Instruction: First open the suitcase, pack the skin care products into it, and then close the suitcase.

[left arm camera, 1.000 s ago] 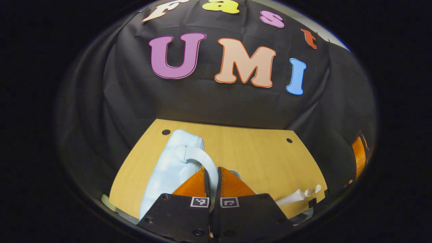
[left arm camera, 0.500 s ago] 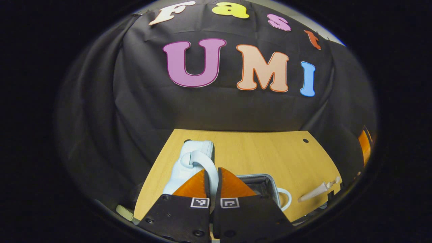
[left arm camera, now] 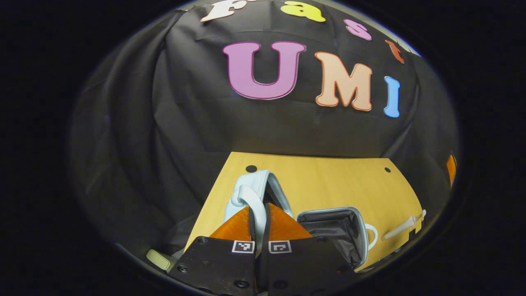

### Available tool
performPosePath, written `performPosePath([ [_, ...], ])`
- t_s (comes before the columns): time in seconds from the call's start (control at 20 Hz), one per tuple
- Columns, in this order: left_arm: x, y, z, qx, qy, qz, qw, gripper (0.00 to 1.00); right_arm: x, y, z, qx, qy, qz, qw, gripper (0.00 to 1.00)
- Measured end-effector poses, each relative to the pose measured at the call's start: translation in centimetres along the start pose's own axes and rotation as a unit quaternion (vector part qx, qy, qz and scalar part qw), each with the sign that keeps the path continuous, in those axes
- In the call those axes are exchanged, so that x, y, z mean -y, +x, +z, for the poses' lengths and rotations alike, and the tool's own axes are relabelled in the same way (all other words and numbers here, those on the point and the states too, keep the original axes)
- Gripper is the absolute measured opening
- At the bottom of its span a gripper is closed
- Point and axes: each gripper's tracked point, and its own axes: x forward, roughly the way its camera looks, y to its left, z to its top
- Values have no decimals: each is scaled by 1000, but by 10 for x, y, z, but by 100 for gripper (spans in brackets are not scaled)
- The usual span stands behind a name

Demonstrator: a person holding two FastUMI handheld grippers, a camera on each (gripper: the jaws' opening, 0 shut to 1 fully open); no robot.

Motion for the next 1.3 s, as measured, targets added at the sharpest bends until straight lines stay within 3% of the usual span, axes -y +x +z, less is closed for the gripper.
performPosePath([
  [0.4, -80, 35, -43, -47, -35, 53, 997, 0, -18, 2, -3, -9, -16, 6, 1000, 100],
  [0.7, -138, 53, -97, -101, -73, 102, 987, 0, -17, 0, -11, -24, -20, 2, 999, 100],
  [0.8, -144, 56, -109, -112, -95, 106, 983, 0, -15, 0, -11, -25, -23, 0, 999, 99],
  [1.15, -158, 62, -124, -122, -98, 131, 979, 0, -15, 0, -8, -26, -29, 0, 999, 100],
  [1.25, -170, 60, -118, -109, -79, 165, 977, 5, -11, -1, -8, -26, -30, -2, 999, 100],
  [1.3, -179, 57, -108, -93, -70, 182, 976, 22, -9, -3, -8, -25, -30, -3, 999, 99],
])
